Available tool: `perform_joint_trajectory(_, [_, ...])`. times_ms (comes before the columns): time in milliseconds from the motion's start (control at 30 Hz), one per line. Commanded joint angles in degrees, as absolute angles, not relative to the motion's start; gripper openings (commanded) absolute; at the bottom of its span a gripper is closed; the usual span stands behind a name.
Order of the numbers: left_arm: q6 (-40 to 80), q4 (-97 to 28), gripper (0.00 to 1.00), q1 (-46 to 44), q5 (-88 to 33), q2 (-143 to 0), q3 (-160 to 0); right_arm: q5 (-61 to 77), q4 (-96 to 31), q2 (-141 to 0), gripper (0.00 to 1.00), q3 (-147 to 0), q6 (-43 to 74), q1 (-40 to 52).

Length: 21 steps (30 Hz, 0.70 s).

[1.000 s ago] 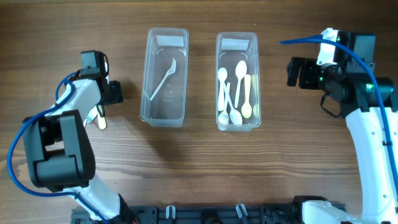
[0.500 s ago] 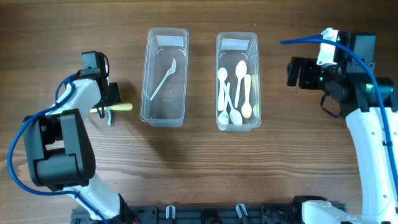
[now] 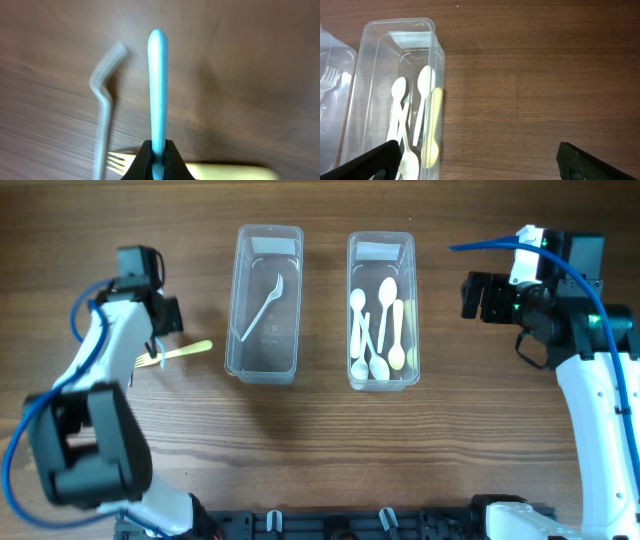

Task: Pack container
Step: 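Grasp the light-blue fork by its handle with the left gripper, then place the light-blue fork into the left container and release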

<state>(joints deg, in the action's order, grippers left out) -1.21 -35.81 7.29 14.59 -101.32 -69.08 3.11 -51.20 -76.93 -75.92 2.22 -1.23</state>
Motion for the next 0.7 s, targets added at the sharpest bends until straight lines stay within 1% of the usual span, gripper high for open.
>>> perform_joint_trajectory(0, [-0.56, -36.34, 0.04, 6.02, 13.30, -91.50, -72.64, 2.35, -51.05, -77.43, 1.00, -76.77, 1.50, -1.37])
perform_joint_trajectory(100, [2.61, -36.99, 0.04, 3.20, 6.17, -85.91, -72.64, 2.35, -51.05, -77.43, 1.00, -76.77, 1.50, -1.37])
perform_joint_trajectory(167, [4.67, -37.36, 0.04, -0.05, 0.08, -82.65, -72.64, 2.35, -51.07, -77.43, 1.00, -76.77, 1.52, -1.37])
perform_joint_trajectory(233, [6.79, -37.39, 0.04, -3.70, -2.81, -81.34, -72.64, 2.35, -51.05, -77.43, 1.00, -76.77, 1.50, -1.37])
perform_joint_trajectory(300, [9.76, -38.09, 0.04, -8.54, -2.76, -81.84, -72.60, 2.35, -51.05, -77.43, 1.00, -76.77, 1.50, -1.37])
perform_joint_trajectory(467, [12.75, -39.09, 0.04, -15.03, -2.61, -86.26, -72.60, 2.35, -51.05, -77.43, 1.00, -76.77, 1.48, -1.37])
perform_joint_trajectory(633, [14.37, -38.59, 0.04, -15.84, -0.38, -91.22, -72.60, 2.35, -51.05, -77.43, 1.00, -76.77, 1.50, -1.37])
perform_joint_trajectory(667, [14.26, -38.39, 0.28, -15.86, -0.38, -91.70, -72.60, 2.35, -51.05, -77.43, 1.00, -76.77, 1.50, -1.37])
